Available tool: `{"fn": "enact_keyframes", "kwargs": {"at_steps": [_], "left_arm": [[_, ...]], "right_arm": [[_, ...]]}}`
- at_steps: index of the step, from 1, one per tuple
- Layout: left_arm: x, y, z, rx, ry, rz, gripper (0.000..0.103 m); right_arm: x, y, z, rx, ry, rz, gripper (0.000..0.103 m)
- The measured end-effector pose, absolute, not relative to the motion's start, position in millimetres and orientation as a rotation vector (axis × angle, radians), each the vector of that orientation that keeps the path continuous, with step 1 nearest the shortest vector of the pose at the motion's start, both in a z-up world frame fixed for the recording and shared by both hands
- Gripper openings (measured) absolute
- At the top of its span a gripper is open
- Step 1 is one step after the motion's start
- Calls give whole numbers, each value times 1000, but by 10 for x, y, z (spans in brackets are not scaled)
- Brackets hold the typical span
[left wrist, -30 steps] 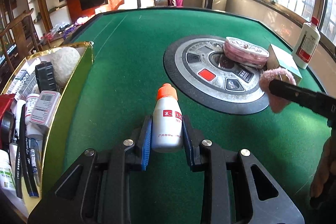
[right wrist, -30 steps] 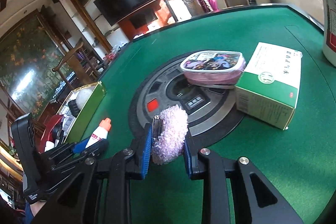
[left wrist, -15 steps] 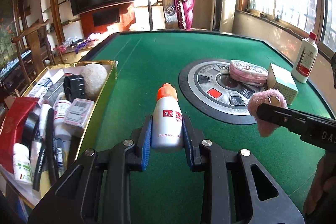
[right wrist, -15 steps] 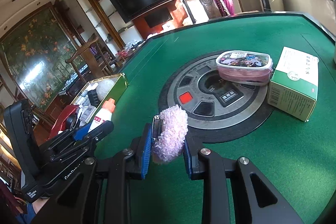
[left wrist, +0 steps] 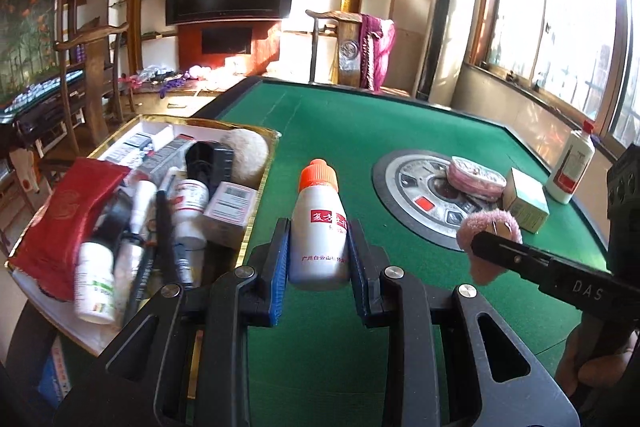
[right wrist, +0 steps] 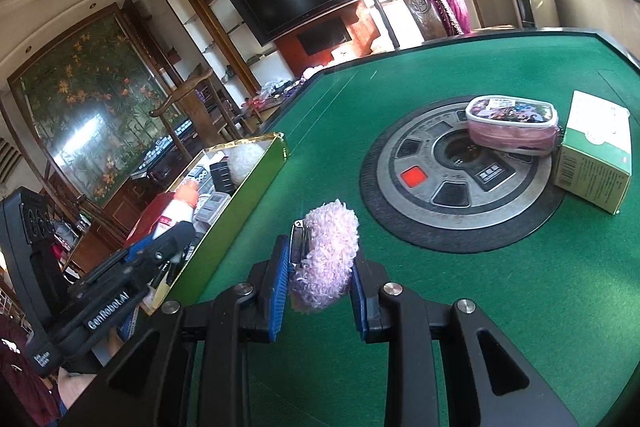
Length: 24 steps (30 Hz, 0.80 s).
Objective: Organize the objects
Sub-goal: 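Carry the orange-capped bottle and pink keychain over the tray with both tools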
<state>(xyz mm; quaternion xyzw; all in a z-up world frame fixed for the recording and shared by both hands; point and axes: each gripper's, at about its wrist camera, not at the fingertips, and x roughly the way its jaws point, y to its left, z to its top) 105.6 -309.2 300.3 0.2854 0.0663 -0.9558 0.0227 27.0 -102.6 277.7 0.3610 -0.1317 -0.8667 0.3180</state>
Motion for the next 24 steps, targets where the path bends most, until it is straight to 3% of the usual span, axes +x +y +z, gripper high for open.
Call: {"fn": "enact_keyframes", "kwargs": {"at_steps": [11, 24], "left_arm": [[1337, -3798, 2842, 892, 358, -2834, 26], [1327, -3966, 2684, 954, 371, -2793, 27]], "right_arm": [[441, -1347, 2783, 945, -338, -2222, 28], [367, -1884, 3046, 901, -255, -2160, 29]]}}
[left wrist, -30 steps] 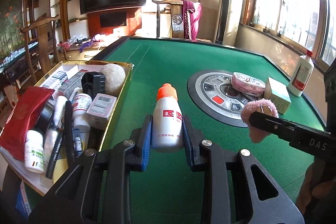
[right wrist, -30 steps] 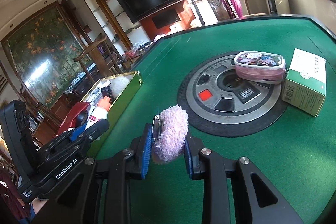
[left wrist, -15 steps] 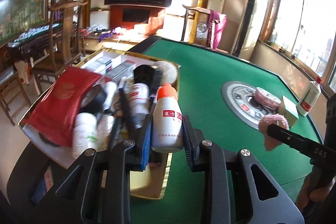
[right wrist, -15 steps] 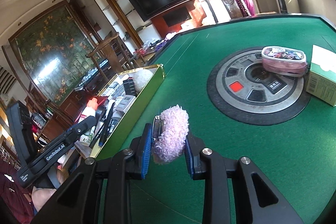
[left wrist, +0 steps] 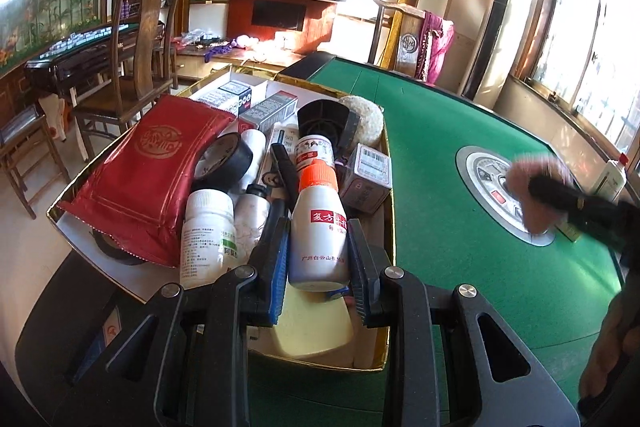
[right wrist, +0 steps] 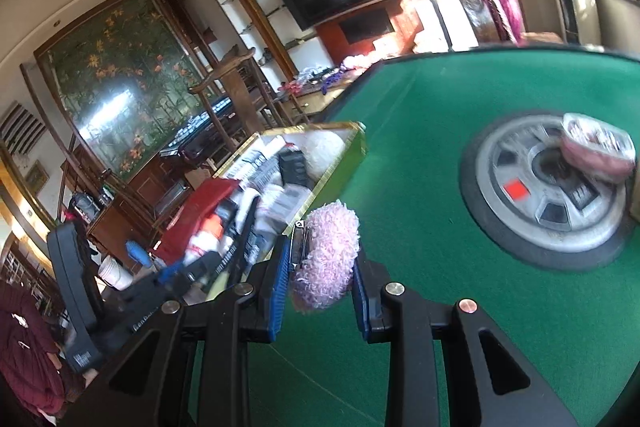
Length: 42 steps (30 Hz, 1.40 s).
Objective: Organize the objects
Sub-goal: 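Carry the orange-capped bottle and pink keychain over the tray with both tools, then lower the bottle and keychain into the tray and open both tools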
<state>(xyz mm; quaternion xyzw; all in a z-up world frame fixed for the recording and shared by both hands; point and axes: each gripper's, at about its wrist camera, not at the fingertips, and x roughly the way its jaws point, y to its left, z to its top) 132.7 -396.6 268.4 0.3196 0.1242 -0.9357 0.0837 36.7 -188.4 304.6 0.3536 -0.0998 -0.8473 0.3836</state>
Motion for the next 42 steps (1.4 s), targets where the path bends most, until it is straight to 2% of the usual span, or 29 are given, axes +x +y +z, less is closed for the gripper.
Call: {"fn": "enact_keyframes", "kwargs": {"at_steps": [8, 20, 27, 32, 36, 38, 40, 42], "left_arm": [[1276, -3935, 2645, 998, 349, -2809, 27], [1101, -4113, 2577, 1104, 378, -2758, 27], [1056, -4152, 2580, 1095, 374, -2752, 27], [1080, -4120, 2569, 1091, 373, -2754, 27], [1090, -4128, 2577, 1096, 386, -2746, 28], [1082, -4120, 2583, 1101, 385, -2749, 34], [1091, -4097, 2592, 1094, 382, -2751, 47], [1089, -4080, 2600, 1097, 390, -2760, 54]], "right_arm": [[-138, -2778, 3420, 859, -166, -2091, 29], [-1006, -3995, 3112, 1018, 54, -2099, 28], [-1179, -4232, 2891, 1099, 173, -2142, 28], [-1232, -4200, 2775, 1144, 174, -2116, 29], [-1252, -4084, 2835, 1157, 95, -2088, 31], [-1227, -3988, 2890, 1141, 70, -2092, 34], [-1187, -3940, 2930, 1119, 69, -2088, 40], [-1158, -3915, 2964, 1108, 71, -2091, 44]]}}
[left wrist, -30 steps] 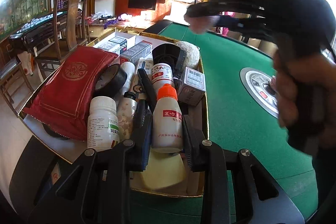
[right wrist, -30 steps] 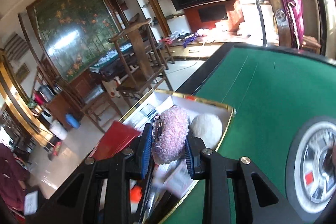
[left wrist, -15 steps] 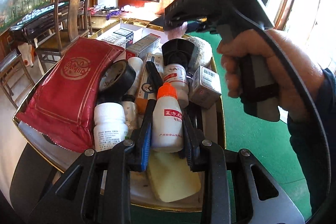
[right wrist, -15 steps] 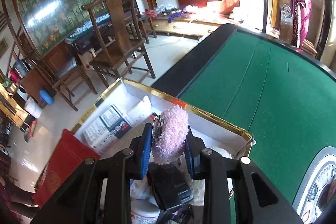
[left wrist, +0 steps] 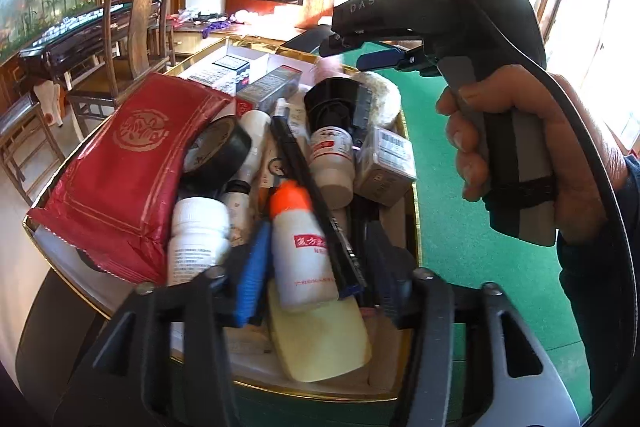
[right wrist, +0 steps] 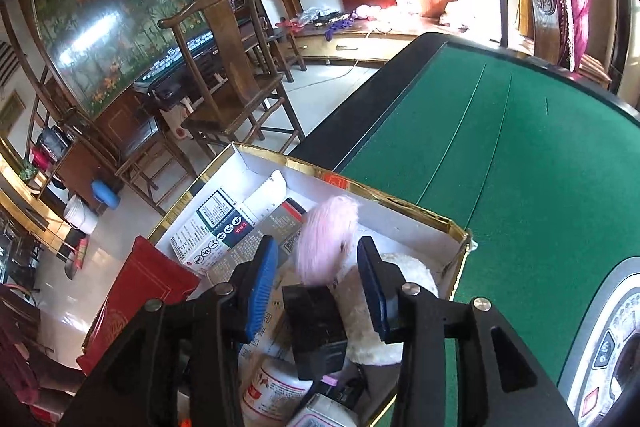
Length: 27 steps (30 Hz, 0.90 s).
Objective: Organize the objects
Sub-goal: 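Lower the bottle and keychain into the tray and open both tools, then grasp the pink cartoon pencil case with the left tool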
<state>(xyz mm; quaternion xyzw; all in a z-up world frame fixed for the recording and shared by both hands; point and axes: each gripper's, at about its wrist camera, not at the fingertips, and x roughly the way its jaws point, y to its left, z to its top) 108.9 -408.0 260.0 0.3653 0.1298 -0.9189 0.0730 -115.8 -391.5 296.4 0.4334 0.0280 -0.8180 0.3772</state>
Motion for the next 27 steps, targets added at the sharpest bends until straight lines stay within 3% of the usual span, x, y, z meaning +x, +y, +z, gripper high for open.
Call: {"fn": "enact_keyframes", "kwargs": {"at_steps": [4, 10, 12, 18, 23, 27], "left_arm": [[1110, -4087, 2635, 1085, 407, -2752, 54], [1217, -4191, 2785, 941, 415, -2734, 54], [1263, -4218, 2840, 904, 440, -2737, 61], [1313, -4094, 2955, 876, 429, -2774, 62], [1285, -3857, 3018, 900, 388, -2813, 62], [1236, -3697, 3002, 937, 351, -2823, 62]], "right_arm": [[-1120, -3840, 3058, 1079, 79, -2113, 47], [-1136, -3195, 3153, 1050, -80, -2174, 47], [-1205, -2838, 3167, 1037, -57, -2270, 47], [-1662, -1567, 3024, 1192, 65, -2568, 47], [-1922, -790, 2846, 1360, -8, -2610, 47], [-1995, -509, 2699, 1418, -190, -2527, 47]]}}
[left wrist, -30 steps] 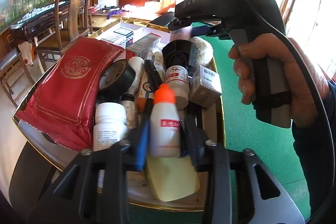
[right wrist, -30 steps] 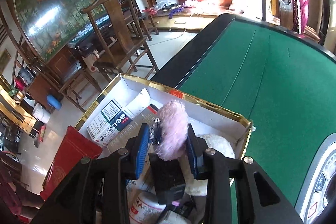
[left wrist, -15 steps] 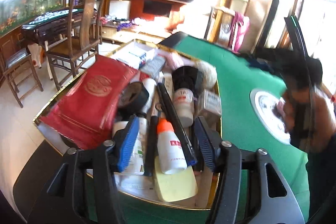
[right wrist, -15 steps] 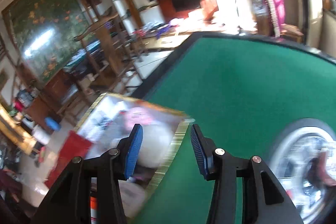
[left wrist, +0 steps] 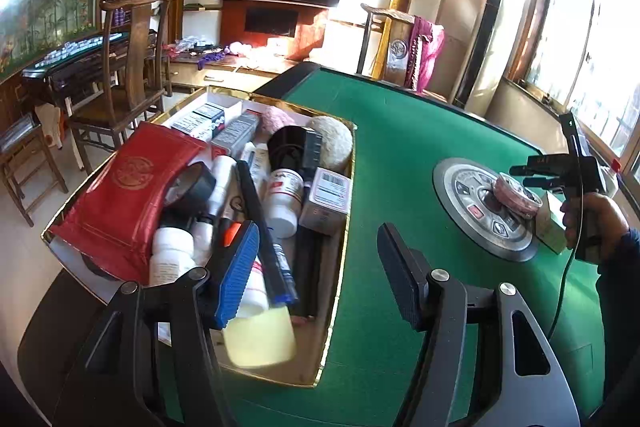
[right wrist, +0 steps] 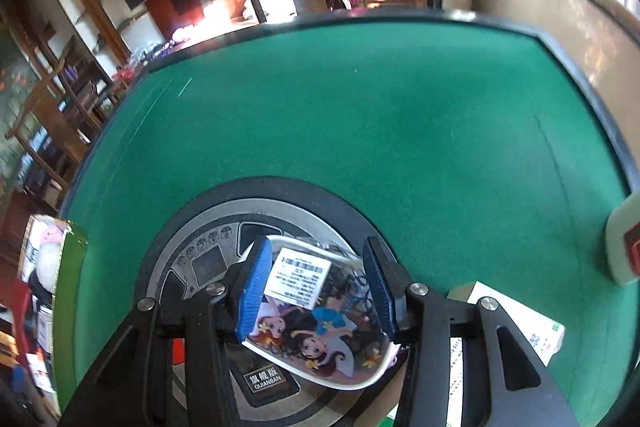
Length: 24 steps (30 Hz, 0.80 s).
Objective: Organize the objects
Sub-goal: 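Grasp the pink cartoon pencil case with the left tool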
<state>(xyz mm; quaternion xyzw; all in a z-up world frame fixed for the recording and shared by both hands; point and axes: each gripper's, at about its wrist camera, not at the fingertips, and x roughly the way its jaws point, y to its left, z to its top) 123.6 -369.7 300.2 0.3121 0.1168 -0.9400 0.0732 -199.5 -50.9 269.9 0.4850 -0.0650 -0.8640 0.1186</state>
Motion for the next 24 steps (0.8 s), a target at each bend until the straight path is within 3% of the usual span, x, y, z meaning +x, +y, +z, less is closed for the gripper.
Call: {"fn": "enact_keyframes", "kwargs": {"at_steps": [8, 12, 17, 21, 24], "left_arm": [[1195, -3475, 3010, 979, 318, -2846, 62], [1096, -3372, 2982, 1118, 469, -2913, 64], [721, -3226, 2858, 1410, 748, -2898, 67], [309, -2915, 2820, 1584, 781, -2839, 67], [45, -2645, 2782, 1667, 773, -2791, 73]], "right_arm": [[-1451, -606, 2682, 1380, -354, -2189, 55], [-898, -809, 2648, 1361, -503, -1889, 55], [-388, -737, 2843, 1231, -385, -2054, 56], [-244, -405, 2998, 1129, -389, -2203, 56], [-213, -176, 3047, 1099, -428, -2242, 57]]}}
